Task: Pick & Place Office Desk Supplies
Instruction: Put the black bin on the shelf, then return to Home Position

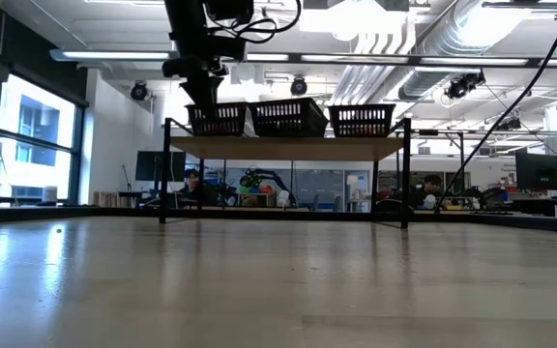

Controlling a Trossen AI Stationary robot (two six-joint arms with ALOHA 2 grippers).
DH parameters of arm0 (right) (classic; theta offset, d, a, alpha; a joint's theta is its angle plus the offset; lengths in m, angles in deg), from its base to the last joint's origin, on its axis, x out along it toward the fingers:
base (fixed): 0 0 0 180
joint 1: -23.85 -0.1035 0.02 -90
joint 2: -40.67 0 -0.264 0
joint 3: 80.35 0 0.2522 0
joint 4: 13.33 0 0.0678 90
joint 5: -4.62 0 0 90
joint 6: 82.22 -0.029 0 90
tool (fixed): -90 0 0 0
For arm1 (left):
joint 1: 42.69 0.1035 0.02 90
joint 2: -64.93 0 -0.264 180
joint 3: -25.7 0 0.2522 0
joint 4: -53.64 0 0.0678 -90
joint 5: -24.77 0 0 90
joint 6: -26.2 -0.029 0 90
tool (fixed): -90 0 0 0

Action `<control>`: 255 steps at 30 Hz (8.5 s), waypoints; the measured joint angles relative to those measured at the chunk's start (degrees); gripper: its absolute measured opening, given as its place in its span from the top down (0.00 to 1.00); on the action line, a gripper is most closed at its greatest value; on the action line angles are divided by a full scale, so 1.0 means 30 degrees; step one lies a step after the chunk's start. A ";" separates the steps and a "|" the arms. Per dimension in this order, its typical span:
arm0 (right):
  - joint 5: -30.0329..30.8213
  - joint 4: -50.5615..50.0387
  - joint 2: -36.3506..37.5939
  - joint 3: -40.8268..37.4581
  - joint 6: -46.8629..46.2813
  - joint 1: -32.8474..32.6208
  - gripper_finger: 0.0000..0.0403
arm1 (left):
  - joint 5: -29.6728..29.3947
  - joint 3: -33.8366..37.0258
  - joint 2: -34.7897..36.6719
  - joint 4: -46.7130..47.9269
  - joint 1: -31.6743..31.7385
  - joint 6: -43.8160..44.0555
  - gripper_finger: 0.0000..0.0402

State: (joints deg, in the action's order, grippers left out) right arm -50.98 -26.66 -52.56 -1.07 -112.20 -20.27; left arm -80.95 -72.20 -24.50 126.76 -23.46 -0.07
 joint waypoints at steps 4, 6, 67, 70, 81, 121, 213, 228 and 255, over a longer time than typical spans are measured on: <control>0.0000 0.0000 0.0000 0.0000 0.0001 0.0000 0.60 | -0.0204 0.0007 0.0000 -0.0006 0.0000 0.0075 0.97; 0.0000 0.0000 0.0000 0.0000 0.0027 0.0000 0.60 | -0.0584 0.0015 0.0000 0.0000 0.0000 0.0061 0.96; -0.0015 -0.0202 -0.0015 0.0000 0.0430 0.0000 0.60 | -0.1879 0.0022 0.0000 -0.0029 -0.0004 0.2091 0.96; -0.0015 -0.0204 -0.0015 0.0000 0.0423 -0.0004 0.60 | -0.1869 0.0022 0.0000 -0.0022 0.0002 0.2079 0.96; -0.0015 -0.0211 -0.0015 0.0000 0.0401 -0.0007 0.60 | -0.0787 0.0022 0.0007 -0.0009 -0.0005 0.1797 0.96; -0.0070 -0.0248 -0.0022 0.0000 0.0408 -0.0004 0.60 | -0.1656 0.0022 0.0063 -0.0083 -0.0015 0.2094 0.62; -0.9122 0.7504 2.3310 -2.1675 0.5075 0.9129 1.00 | 0.5336 2.2454 2.8297 -1.3303 -0.8386 1.0993 1.00; -0.9158 0.7133 2.2775 -2.1689 0.5384 0.9122 1.00 | 0.8204 2.5648 2.8586 -1.7110 -0.8393 1.0896 1.00; -0.9027 0.6472 2.2773 -2.1726 0.4932 0.9122 1.00 | 0.6535 2.7784 2.8290 -1.9926 -0.8378 1.1193 1.00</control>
State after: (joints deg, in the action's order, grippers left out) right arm -78.07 -7.25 15.76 -66.25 -97.40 7.10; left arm -61.35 11.16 60.37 66.98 -48.60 33.51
